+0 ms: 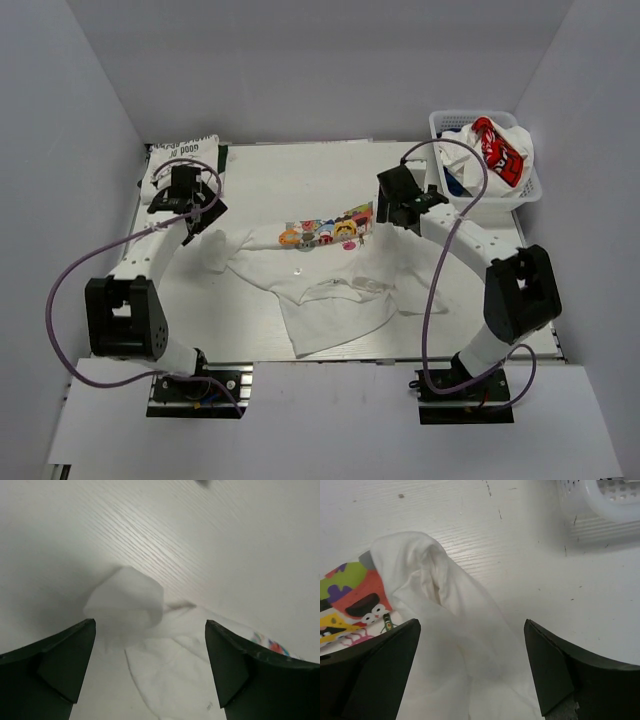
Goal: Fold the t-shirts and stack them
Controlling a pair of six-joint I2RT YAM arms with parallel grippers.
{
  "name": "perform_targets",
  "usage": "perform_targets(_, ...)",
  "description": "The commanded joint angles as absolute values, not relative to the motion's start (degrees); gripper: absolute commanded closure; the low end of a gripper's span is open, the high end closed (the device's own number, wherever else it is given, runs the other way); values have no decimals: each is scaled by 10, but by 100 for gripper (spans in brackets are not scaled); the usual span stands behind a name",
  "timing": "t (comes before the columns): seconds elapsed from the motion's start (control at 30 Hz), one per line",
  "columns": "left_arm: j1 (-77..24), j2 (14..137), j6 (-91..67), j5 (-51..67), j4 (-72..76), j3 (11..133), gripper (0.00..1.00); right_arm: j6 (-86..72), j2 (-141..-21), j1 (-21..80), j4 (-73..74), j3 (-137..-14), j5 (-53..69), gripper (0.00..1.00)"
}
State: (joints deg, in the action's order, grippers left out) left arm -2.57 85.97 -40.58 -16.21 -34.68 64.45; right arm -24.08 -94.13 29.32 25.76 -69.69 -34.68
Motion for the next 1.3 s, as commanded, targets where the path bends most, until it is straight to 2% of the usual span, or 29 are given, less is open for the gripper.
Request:
perform_targets(0.0, -31, 773, -384, -73, -322, 612, 0, -267, -890, 300, 299, -708, -349, 10)
perform_targets(0.07, -36, 739, -378, -9, -285, 568, 0, -255, -849, 302, 290, -660, -316, 10)
perform_targets(0.1, -36, 723, -378, 44, -274, 523, 0, -250, -836, 305, 280, -645, -255, 10)
perform_targets(0.17, -51, 678, -371, 85, -258, 464, 0, -239, -786, 308, 265, -586, -213, 10)
perform_targets(0.2, -58, 665, -371, 102, -258, 447, 0, -242, -764, 310, 253, -571, -153, 10)
perform_targets(0.3, -87, 622, -380, 108, -276, 388, 0, -252, -721, 318, 199, -476, -70, 10)
perform_targets(0.33, -94, 614, -387, 108, -276, 375, 0, -254, -704, 322, 188, -462, -8, 10)
perform_targets(0.43, -121, 602, -399, 108, -283, 337, 0, -270, -691, 330, 138, -417, 47, 10)
perform_targets(0.53, -148, 642, -417, 77, -266, 325, 0, -279, -711, 336, 105, -411, 41, 10)
perform_targets(0.77, -199, 785, -443, -16, -264, 388, 0, -281, -815, 355, 103, -450, -32, 10)
perform_targets(0.9, -206, 823, -454, -46, -270, 406, 18, -279, -850, 371, 119, -476, -86, 10)
perform_targets(0.93, -211, 830, -454, -54, -262, 406, 34, -277, -853, 372, 119, -482, -95, 14)
perform_targets(0.97, -211, 837, -459, -54, -262, 413, 45, -275, -858, 374, 113, -482, -92, 19)
perform_targets(1.0, -211, 845, -459, -54, -257, 421, 55, -273, -857, 381, 112, -483, -117, 36)
perform_targets(1.03, -218, 859, -459, -60, -257, 426, 79, -272, -855, 382, 101, -482, -131, 50)
perform_targets(1.07, -218, 867, -459, -70, -257, 431, 95, -279, -848, 385, 96, -476, -141, 65)
perform_targets(1.1, -218, 873, -459, -77, -262, 445, 100, -281, -843, 386, 91, -474, -157, 85)
perform_targets(1.13, -218, 878, -465, -100, -271, 452, 100, -285, -832, 388, 77, -472, -168, 95)
perform_targets(1.17, -218, 878, -465, -111, -271, 457, 100, -286, -816, 389, 72, -468, -175, 100)
perform_targets(1.27, -223, 827, -465, -122, -255, 463, 100, -276, -770, 393, 54, -464, -199, 100)
